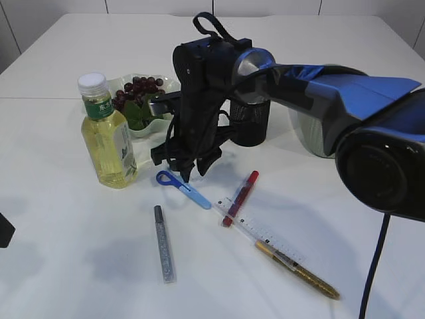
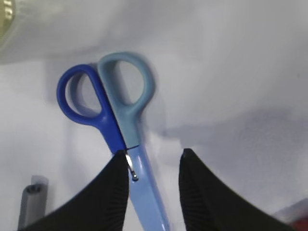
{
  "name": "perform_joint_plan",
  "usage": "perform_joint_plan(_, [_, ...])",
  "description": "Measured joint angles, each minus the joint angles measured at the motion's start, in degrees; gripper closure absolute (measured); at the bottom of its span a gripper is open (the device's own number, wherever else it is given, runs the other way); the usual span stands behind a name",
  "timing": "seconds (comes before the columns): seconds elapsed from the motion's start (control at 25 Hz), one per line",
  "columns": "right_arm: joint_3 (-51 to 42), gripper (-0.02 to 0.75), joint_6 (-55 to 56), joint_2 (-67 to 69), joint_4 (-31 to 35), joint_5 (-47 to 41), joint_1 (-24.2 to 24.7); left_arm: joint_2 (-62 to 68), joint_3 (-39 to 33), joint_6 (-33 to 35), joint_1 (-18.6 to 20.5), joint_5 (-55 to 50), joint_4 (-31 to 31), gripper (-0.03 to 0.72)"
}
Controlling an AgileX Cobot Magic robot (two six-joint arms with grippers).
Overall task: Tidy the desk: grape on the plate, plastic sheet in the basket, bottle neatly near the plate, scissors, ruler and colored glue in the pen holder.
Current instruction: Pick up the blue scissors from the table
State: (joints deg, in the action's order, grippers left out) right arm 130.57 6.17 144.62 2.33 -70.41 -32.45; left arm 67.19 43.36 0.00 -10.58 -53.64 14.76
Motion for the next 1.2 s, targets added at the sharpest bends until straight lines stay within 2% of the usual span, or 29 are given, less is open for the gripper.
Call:
perform_joint_plan(0.4, [0.0, 0.433, -14.2, 0.0, 3.0, 0.0, -0.1, 0.0, 0.0, 0.0, 0.0, 0.0, -0.1, 0.241])
perform_joint_plan(0.72, [0.1, 0.363, -14.9, 1.0, 3.3, 0.0, -1.2, 0.0, 0.0, 0.0, 0.0, 0.0, -0.2, 0.242])
perform_joint_plan(1.2, [0.1, 0.360, -12.3, 2.1, 0.0, 0.0, -1.2, 0.0, 0.0, 0.0, 0.0, 0.0, -0.3, 0.244])
